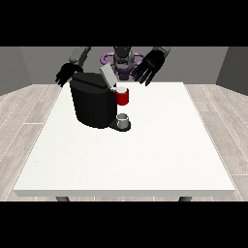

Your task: Insert the coffee pod into the coffee machine and close the lid

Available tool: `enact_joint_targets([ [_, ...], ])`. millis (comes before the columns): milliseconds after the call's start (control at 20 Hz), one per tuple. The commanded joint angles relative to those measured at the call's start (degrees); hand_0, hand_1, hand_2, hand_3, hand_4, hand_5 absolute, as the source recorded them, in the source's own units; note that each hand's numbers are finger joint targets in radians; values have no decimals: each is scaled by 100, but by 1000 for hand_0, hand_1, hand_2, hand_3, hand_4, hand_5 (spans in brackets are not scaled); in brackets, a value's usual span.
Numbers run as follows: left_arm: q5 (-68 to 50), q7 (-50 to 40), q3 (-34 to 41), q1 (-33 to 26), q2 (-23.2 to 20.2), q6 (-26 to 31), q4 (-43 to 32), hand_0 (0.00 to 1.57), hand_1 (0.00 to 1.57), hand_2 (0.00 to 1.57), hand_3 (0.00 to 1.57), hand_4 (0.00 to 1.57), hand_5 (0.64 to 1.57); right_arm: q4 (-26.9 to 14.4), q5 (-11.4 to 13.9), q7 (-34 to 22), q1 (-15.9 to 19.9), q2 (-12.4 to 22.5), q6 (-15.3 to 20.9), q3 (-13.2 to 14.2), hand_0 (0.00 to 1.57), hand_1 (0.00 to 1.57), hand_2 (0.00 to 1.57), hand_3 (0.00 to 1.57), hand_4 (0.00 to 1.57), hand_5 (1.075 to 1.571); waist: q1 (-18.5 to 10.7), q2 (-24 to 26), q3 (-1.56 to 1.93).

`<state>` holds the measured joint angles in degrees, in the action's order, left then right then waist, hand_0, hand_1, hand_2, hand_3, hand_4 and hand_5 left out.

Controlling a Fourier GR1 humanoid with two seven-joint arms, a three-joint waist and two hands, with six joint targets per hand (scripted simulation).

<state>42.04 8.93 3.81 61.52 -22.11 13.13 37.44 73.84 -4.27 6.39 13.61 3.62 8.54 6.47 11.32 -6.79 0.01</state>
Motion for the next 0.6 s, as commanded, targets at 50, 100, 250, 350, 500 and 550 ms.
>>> enact_joint_targets([
  [50,-661,-57,564,-310,421,-90,79,0,0,0,0,0,1571,-55,93,208,-385,-175,127,-75,0,0,0,0,434,1571,-252,421,-3],
  [100,-886,-124,813,-410,484,-162,-4,0,0,0,0,0,1571,85,164,68,-413,-266,235,-182,0,0,0,0,430,1571,-268,569,-8],
  [250,-1515,321,1178,-974,888,-39,91,0,0,0,0,249,1571,-1,-9,30,-727,-104,119,45,0,0,0,0,370,1571,-589,1020,-10],
  [350,-1898,393,1550,-1162,905,0,30,0,0,0,0,237,1571,197,-33,109,-743,-223,78,-66,0,0,0,0,445,1571,-658,1167,-12],
  [500,-2143,396,1541,-1569,1195,323,157,0,0,0,0,0,1571,-3,32,171,-968,271,-68,185,0,0,0,0,433,1571,-1103,1674,-3],
  [550,-2008,322,1392,-1743,1595,-112,202,0,0,0,0,0,1571,180,201,-133,-876,32,68,-151,0,0,0,0,357,1571,-1022,1771,-4],
])
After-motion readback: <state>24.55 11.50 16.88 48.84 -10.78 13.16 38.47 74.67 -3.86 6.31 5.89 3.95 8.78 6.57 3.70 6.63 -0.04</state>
